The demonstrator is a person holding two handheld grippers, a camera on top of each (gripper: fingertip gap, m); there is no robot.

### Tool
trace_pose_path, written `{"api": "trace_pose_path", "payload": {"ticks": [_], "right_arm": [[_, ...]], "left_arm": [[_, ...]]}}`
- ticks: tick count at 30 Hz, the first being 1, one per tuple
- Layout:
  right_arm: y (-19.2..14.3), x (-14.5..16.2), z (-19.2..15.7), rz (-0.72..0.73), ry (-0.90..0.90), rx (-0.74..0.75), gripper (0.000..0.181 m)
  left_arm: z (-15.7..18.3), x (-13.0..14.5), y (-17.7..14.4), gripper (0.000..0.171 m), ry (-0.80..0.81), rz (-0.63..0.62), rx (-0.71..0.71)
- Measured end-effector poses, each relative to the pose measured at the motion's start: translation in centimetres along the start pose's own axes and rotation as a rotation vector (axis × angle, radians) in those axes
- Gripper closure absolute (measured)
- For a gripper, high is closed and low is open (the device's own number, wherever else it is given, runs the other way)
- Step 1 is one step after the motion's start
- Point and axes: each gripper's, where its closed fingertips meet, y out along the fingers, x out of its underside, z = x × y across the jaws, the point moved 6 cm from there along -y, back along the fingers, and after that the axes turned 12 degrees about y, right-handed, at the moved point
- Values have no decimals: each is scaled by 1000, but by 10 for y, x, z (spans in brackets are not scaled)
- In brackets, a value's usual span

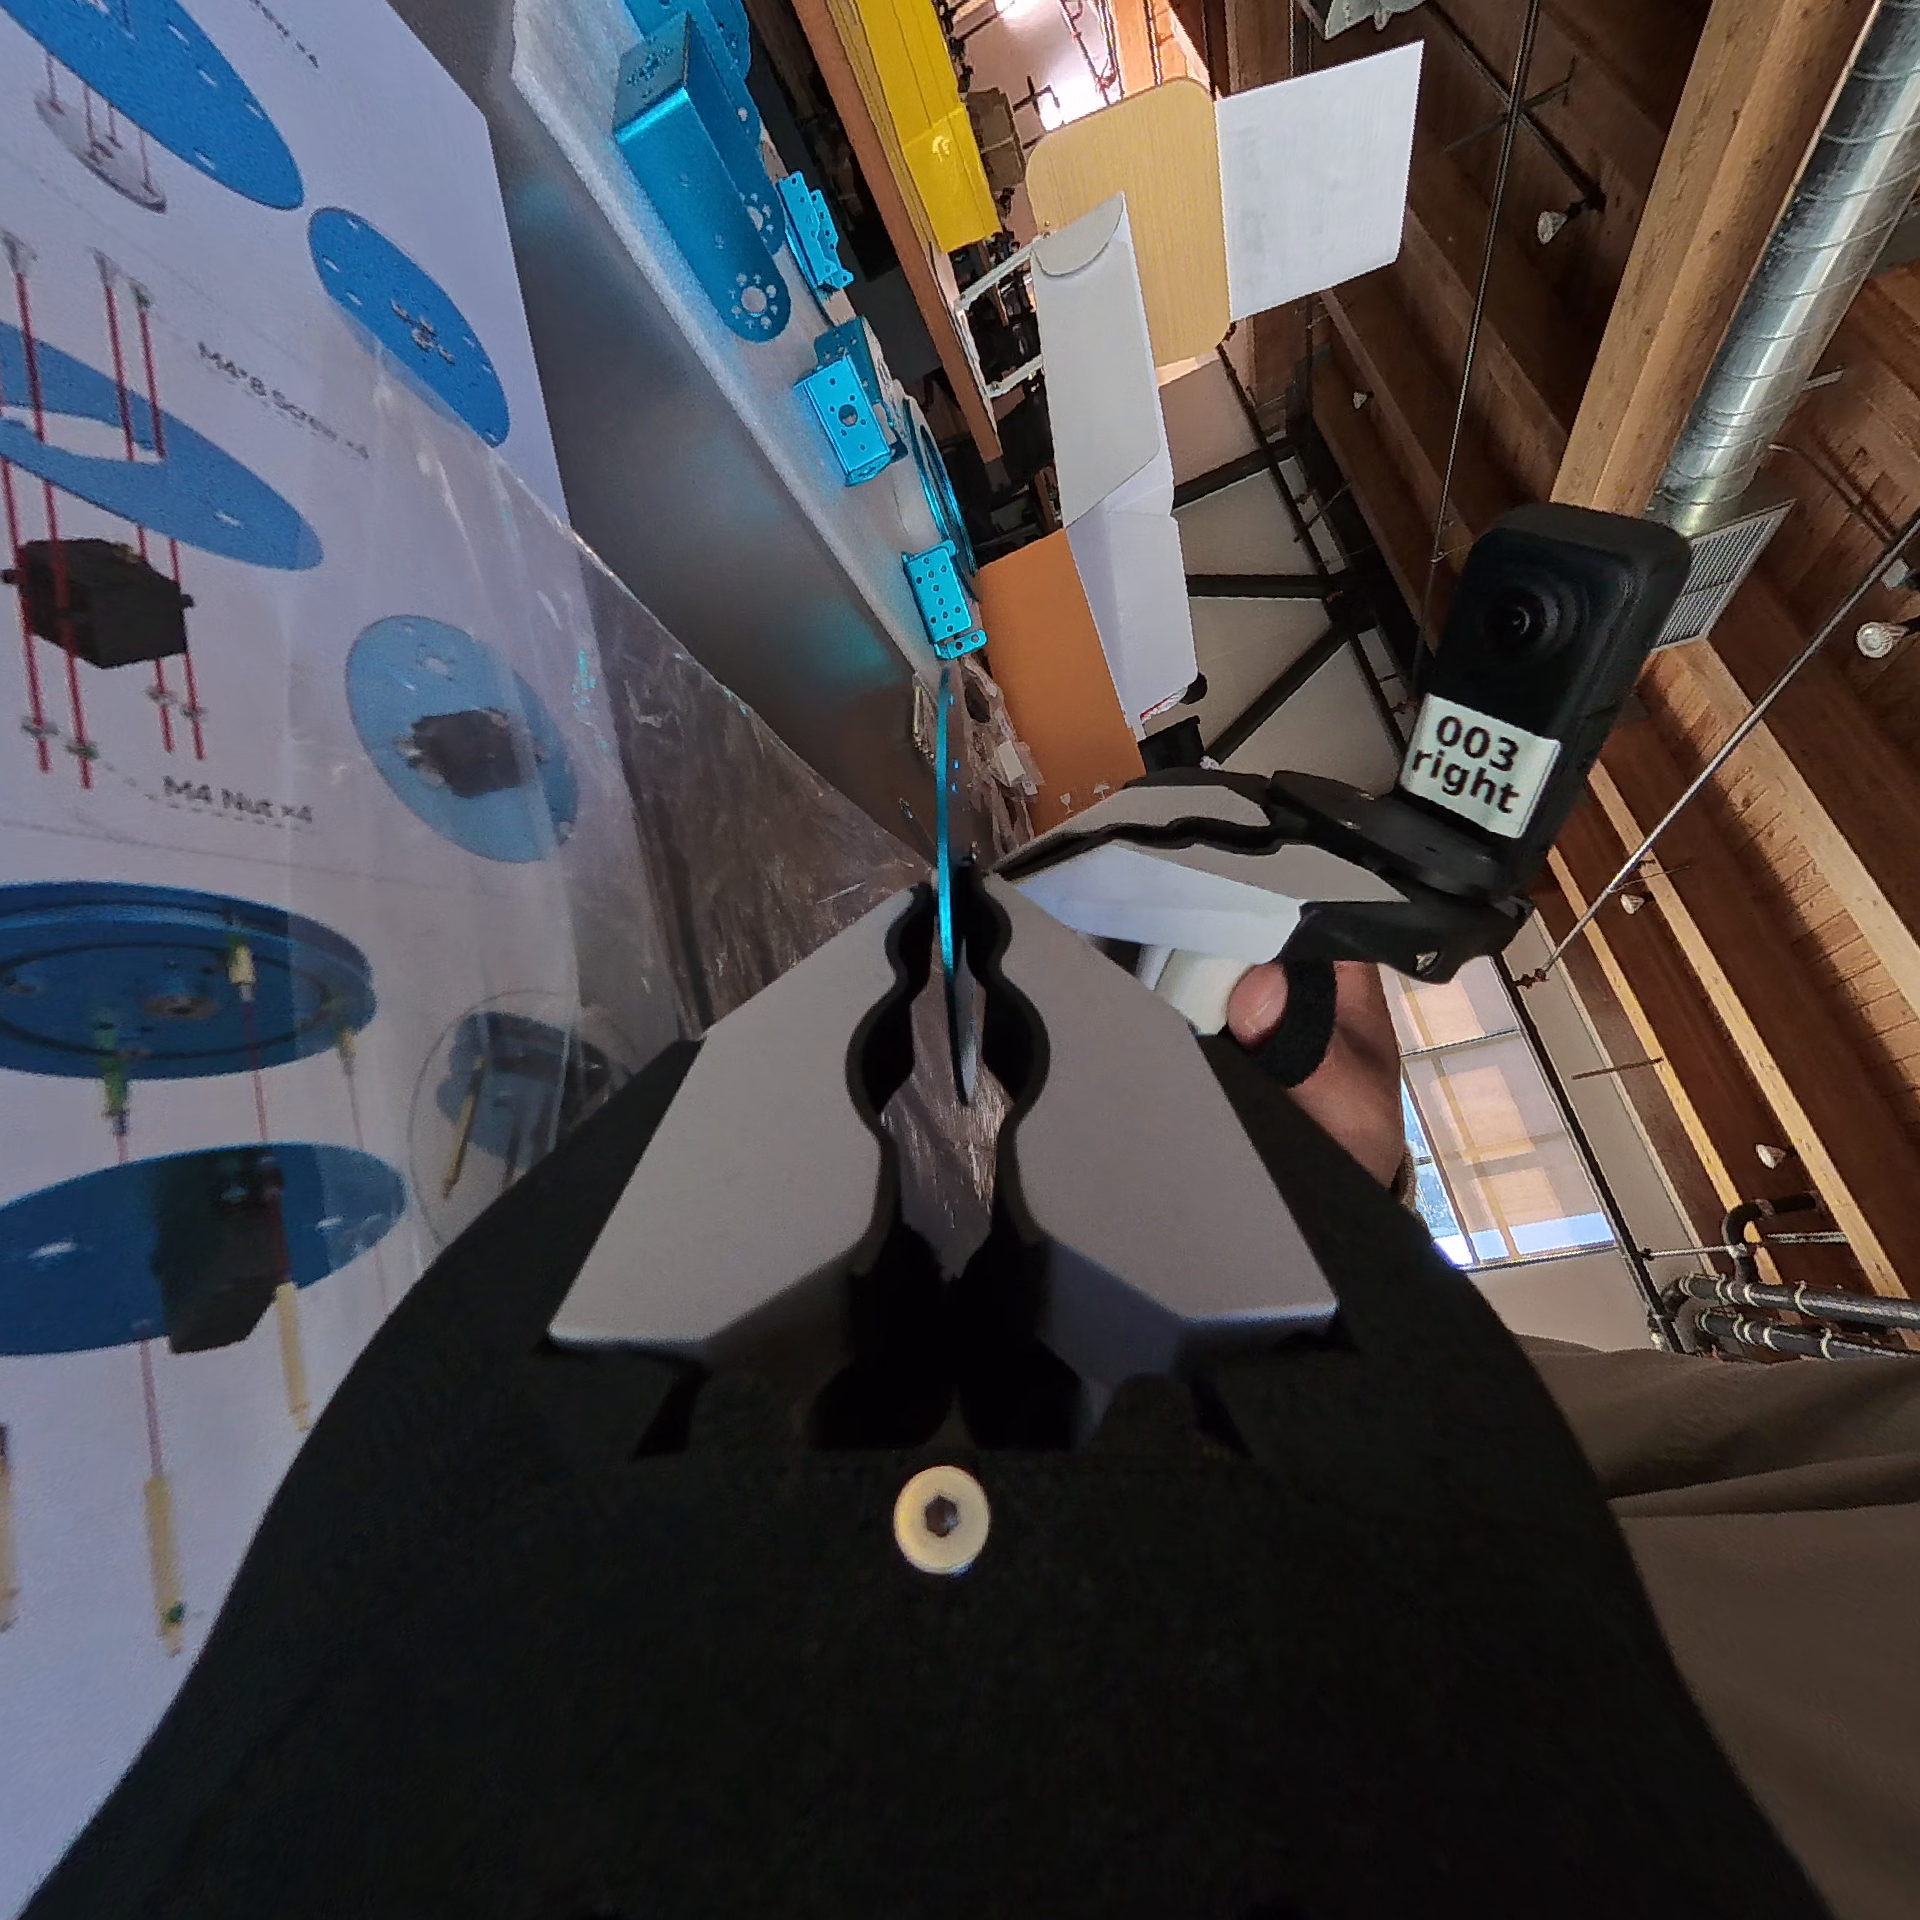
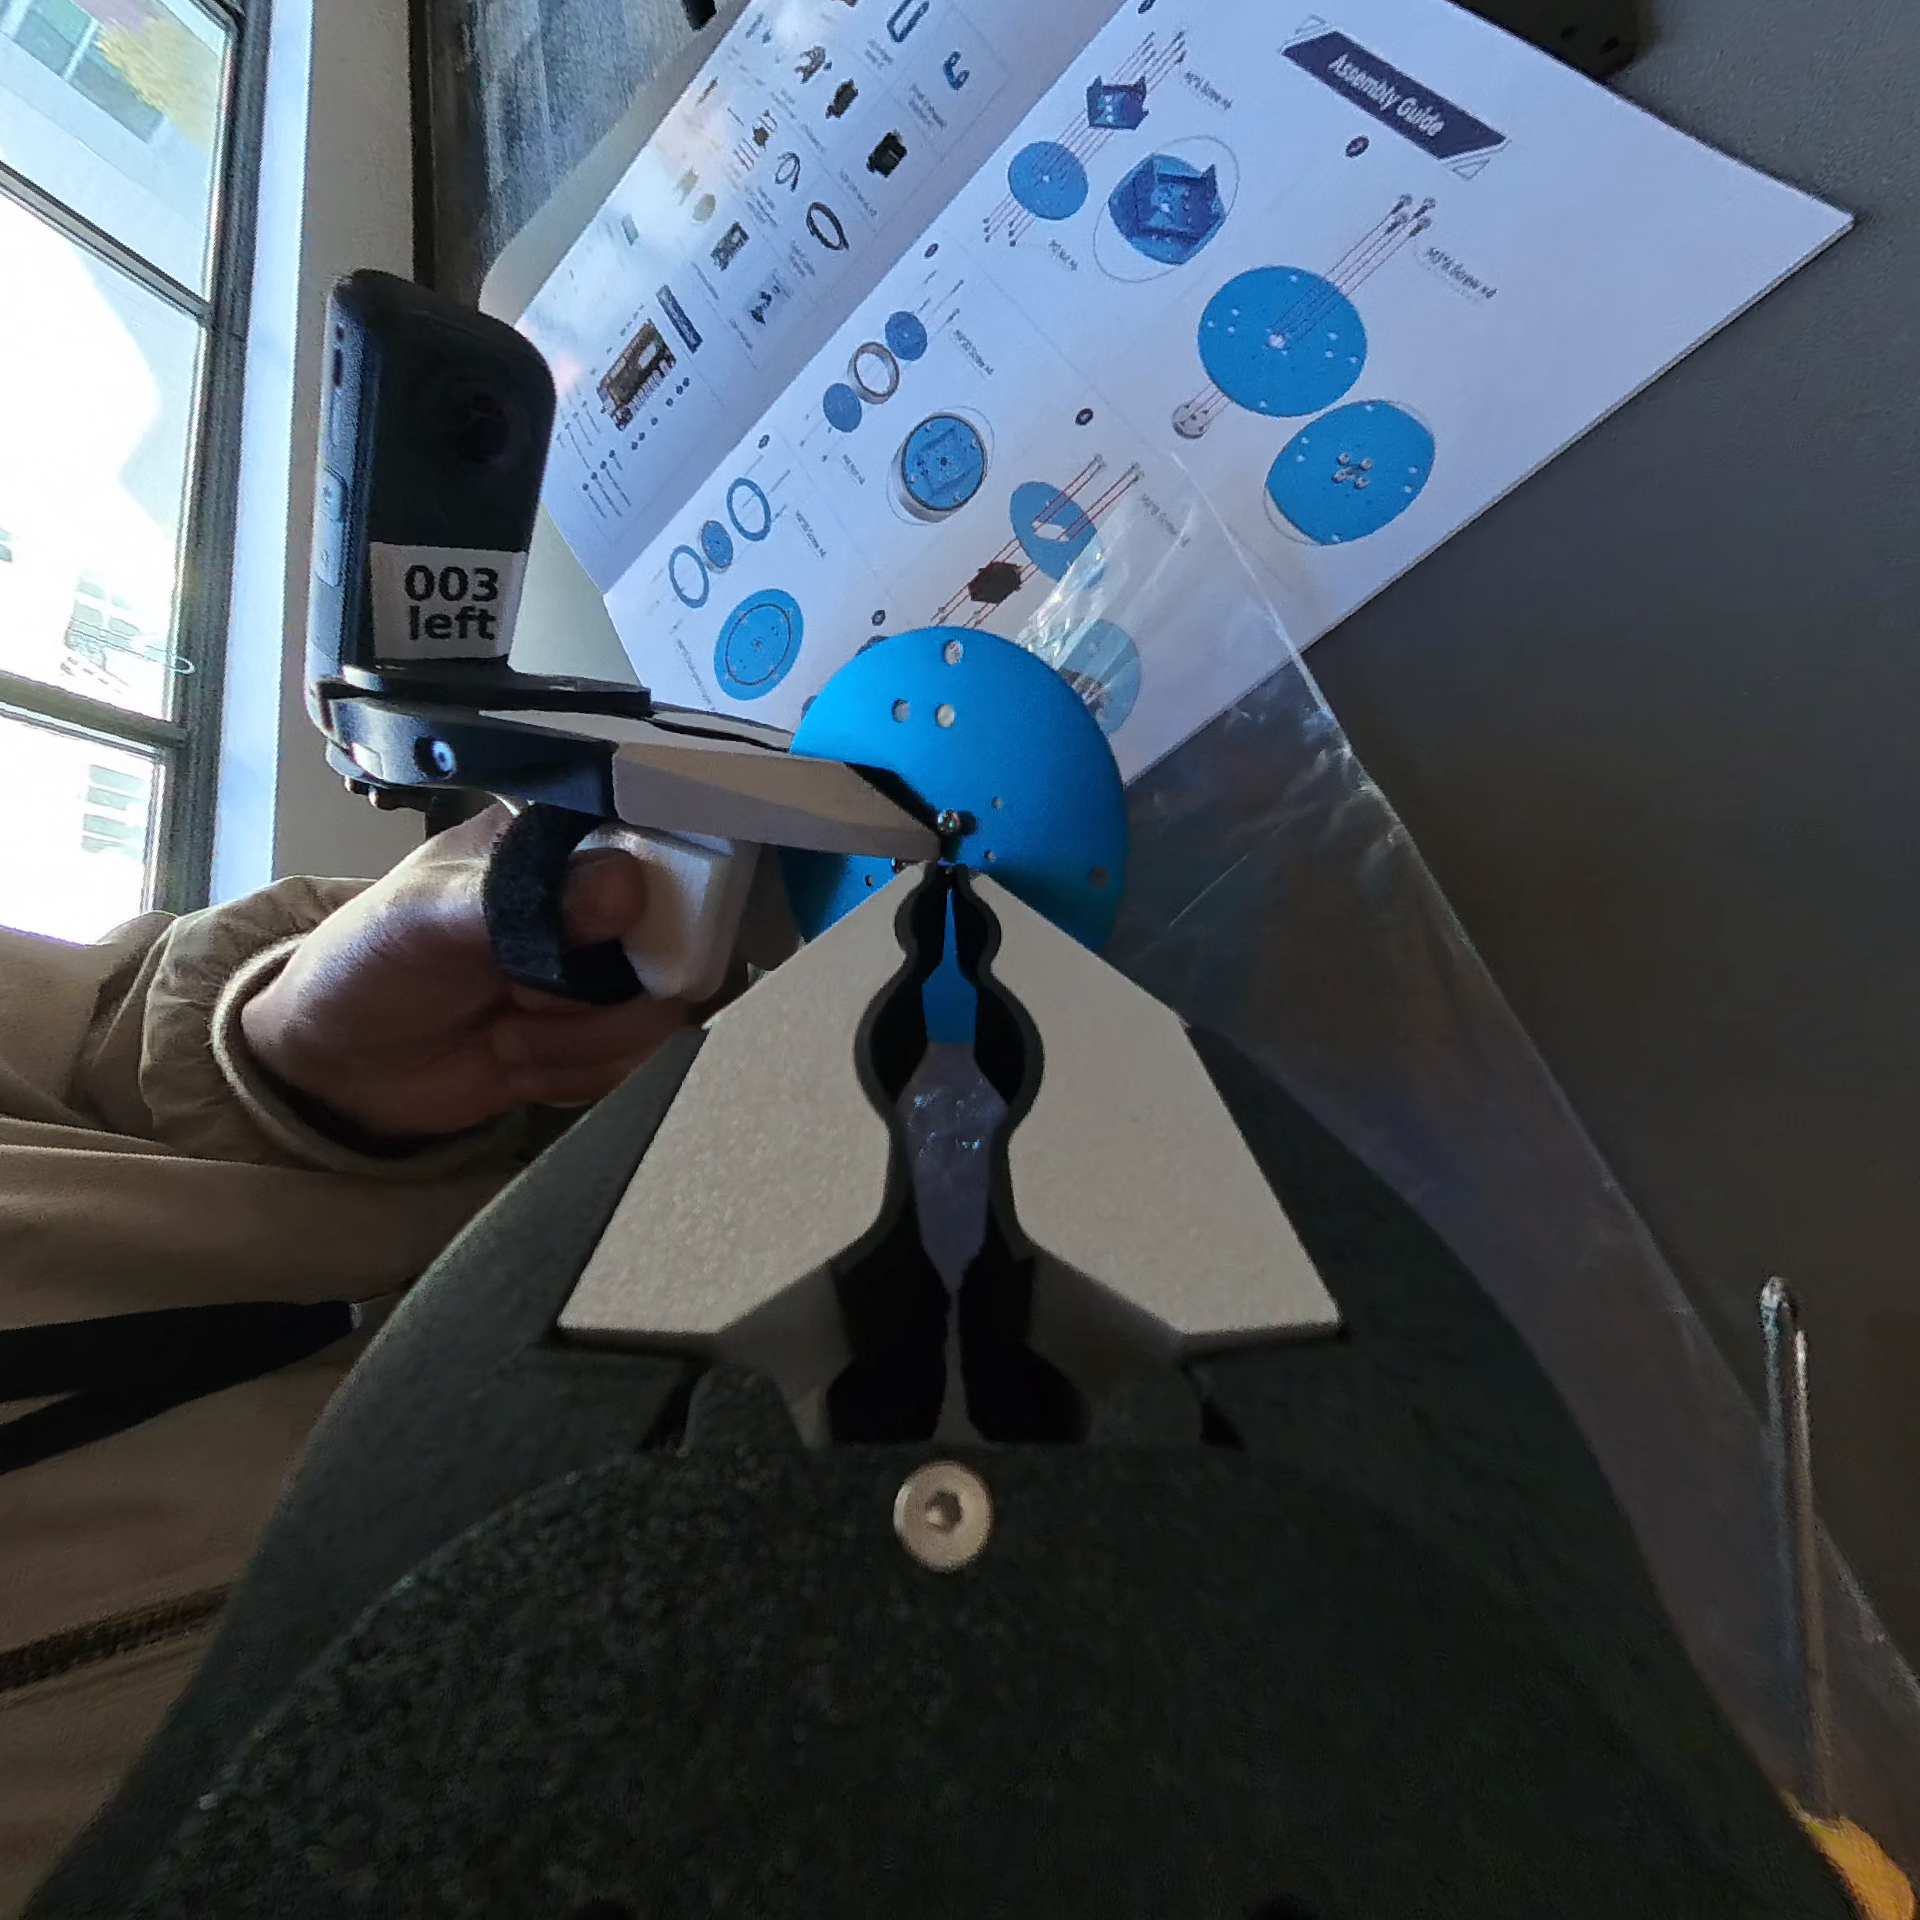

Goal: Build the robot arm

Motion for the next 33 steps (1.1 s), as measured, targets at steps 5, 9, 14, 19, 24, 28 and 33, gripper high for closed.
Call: {"api": "trace_pose_path", "payload": {"ticks": [5, 9, 14, 19, 24, 28, 33], "right_arm": [[0, 0, 0, 5, -25, 18, 181], [0, -1, -2, 18, -61, 47, 181], [1, -3, -5, 19, -101, 89, 181], [2, -4, -7, 13, -106, 91, 181], [3, -5, -8, 14, -106, 89, 181], [3, -6, -8, 14, -104, 84, 181], [3, -7, -9, 19, -98, 71, 180]], "left_arm": [[-1, 0, 0, 166, -10, -4, 4], [-1, 0, 0, 166, -21, -5, 9], [-3, 0, 0, 166, -66, -5, 30], [-5, -1, 0, 166, -120, -2, 56], [-7, -2, -1, 166, -152, 0, 69], [-7, -2, -1, 166, -162, 2, 72], [-8, -2, -1, 166, -167, 1, 74]]}}
